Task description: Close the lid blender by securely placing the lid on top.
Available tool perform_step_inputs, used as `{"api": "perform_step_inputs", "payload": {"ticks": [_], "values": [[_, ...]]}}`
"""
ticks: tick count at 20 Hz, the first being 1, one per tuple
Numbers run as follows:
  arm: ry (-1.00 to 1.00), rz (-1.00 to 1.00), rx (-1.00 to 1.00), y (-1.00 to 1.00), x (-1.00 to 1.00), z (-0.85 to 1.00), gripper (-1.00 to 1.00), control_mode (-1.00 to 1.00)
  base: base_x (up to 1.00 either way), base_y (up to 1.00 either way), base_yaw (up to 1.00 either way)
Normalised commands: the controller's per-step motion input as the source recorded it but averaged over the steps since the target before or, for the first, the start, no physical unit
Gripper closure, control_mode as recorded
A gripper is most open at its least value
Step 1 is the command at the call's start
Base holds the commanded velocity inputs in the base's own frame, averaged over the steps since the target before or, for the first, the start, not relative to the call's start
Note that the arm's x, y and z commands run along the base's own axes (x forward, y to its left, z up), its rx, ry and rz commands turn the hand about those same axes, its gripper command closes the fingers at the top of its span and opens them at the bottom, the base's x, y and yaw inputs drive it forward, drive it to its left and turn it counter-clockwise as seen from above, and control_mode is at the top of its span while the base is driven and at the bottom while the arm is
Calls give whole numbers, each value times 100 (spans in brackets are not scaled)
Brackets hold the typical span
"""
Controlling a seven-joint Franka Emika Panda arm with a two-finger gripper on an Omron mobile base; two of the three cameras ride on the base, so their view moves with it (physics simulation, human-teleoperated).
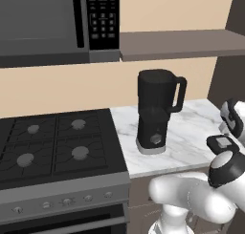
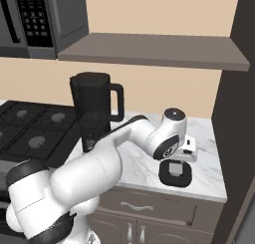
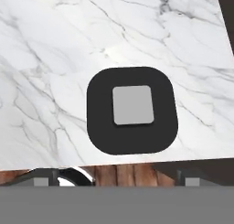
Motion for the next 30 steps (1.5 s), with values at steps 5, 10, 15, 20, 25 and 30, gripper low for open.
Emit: {"api": "perform_step_inputs", "payload": {"ticks": [5,10,15,20,25,30], "values": [[15,-1,-1,-9,28,-33,-100,-100,0,0,0],[6,0,0,-22,17,-35,-100,-100,0,0,0],[1,0,0,-6,28,-28,-100,-100,0,0,0],[4,0,0,-3,36,-25,-100,-100,0,0,0],[4,0,0,0,21,-35,-100,-100,0,0,0],[0,0,0,0,0,-26,-100,-100,0,0,0]]}}
